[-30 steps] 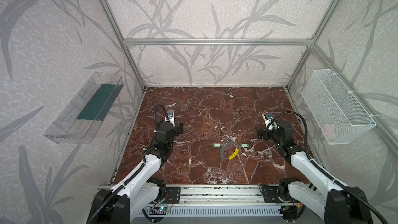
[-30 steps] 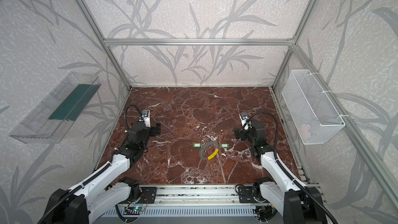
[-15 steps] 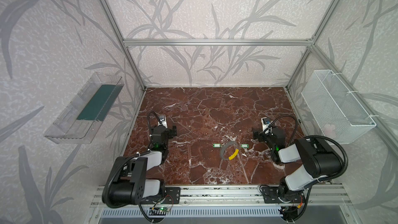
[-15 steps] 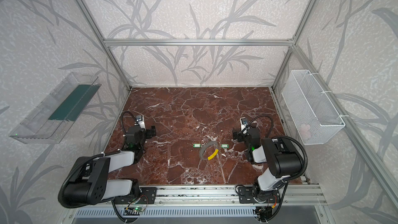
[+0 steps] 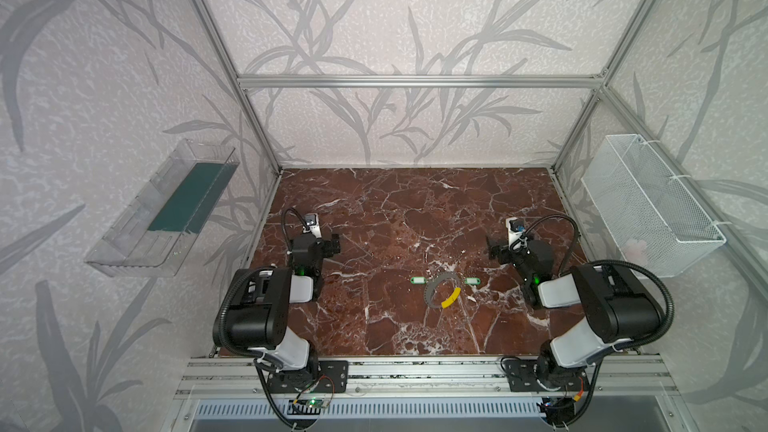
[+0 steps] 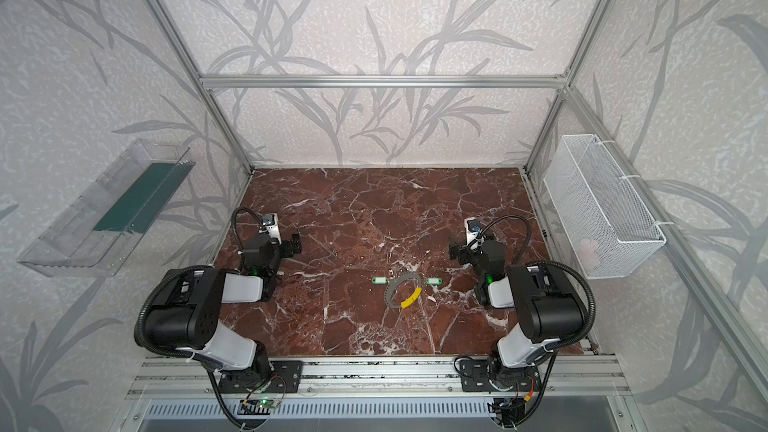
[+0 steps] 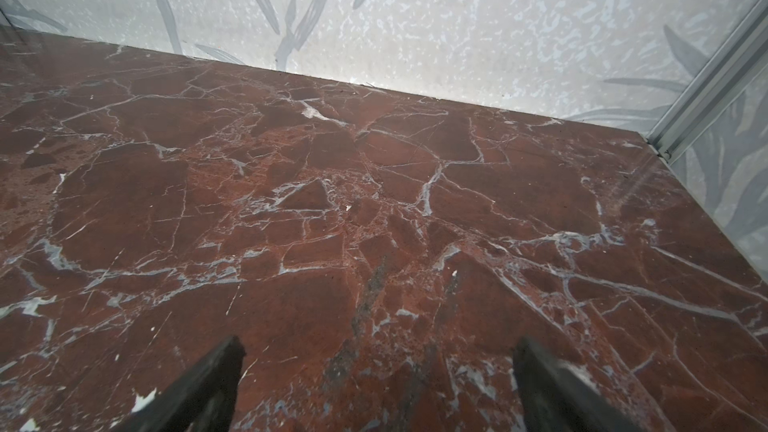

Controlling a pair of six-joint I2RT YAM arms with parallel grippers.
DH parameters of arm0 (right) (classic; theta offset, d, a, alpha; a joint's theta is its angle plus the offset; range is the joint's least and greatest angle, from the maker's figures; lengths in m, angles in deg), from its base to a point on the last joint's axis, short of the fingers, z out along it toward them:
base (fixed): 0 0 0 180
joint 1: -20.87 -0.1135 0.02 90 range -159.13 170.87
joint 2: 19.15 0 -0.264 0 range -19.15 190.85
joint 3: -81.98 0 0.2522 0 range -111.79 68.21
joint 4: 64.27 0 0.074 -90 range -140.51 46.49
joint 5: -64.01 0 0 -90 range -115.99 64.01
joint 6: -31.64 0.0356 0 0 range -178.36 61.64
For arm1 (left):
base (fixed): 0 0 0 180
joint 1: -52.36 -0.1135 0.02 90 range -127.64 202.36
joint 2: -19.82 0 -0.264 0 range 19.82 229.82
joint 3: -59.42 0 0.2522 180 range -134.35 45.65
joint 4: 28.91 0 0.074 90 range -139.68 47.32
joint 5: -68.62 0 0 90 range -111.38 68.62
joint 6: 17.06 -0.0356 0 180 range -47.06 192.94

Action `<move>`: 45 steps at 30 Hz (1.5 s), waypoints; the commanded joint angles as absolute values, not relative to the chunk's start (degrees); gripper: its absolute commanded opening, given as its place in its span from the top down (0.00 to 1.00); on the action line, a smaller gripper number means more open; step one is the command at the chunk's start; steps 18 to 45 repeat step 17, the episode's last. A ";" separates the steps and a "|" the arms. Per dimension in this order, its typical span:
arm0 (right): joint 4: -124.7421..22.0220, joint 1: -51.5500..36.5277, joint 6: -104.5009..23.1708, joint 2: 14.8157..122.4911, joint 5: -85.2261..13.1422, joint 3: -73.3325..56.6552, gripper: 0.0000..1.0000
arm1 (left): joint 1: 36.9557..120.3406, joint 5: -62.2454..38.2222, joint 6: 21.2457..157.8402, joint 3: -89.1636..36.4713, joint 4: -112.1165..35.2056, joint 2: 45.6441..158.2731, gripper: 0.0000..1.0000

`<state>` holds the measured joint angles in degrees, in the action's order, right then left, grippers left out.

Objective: Put the keys on the keyring

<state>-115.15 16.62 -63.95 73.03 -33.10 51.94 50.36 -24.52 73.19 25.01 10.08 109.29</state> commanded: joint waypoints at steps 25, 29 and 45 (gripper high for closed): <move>-110.14 16.13 -64.97 71.69 -34.34 48.64 0.01 | 50.12 -25.59 74.43 23.84 11.18 109.73 0.01; -110.14 16.13 -64.97 71.69 -34.34 48.64 0.01 | 50.12 -25.59 74.43 23.84 11.18 109.73 0.01; -110.14 16.13 -64.97 71.69 -34.34 48.64 0.01 | 50.12 -25.59 74.43 23.84 11.18 109.73 0.01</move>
